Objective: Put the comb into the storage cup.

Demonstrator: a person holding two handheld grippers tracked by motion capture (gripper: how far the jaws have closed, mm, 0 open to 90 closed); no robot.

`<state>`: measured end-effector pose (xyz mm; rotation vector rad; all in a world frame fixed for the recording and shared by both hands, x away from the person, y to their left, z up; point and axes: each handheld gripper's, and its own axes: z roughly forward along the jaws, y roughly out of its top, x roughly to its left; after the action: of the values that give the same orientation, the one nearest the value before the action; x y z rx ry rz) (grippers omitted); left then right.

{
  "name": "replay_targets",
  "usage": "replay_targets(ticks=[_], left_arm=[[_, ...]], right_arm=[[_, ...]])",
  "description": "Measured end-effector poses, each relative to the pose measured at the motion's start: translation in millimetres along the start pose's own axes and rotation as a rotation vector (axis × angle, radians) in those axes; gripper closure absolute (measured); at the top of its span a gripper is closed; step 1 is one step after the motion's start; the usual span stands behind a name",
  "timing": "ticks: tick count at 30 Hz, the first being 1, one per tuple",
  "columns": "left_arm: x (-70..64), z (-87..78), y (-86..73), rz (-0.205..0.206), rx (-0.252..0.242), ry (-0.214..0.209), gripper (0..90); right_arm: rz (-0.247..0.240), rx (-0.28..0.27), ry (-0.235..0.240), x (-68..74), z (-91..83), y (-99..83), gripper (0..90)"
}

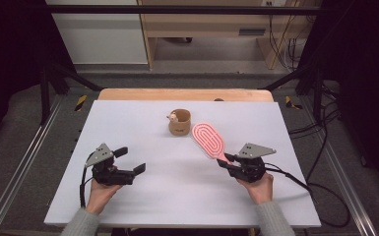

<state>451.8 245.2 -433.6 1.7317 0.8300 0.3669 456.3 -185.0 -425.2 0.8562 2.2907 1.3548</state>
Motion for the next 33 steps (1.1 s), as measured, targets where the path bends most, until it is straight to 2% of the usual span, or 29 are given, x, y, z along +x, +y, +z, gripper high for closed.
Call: replay_targets(ticks=[15,33], left_arm=[[-7.6,8.9,7.4,-0.018,-0.004,-0.027,0.4],[-18.7,25.0,21.1,-0.045,-0.035,-0.081,0.4]], right_arm=[[-0.011,-0.027,-0.001,3.6,0.5,4.5,69.1],[0.000,-0.055,0.005,3.9,0.0,6.1,69.1]])
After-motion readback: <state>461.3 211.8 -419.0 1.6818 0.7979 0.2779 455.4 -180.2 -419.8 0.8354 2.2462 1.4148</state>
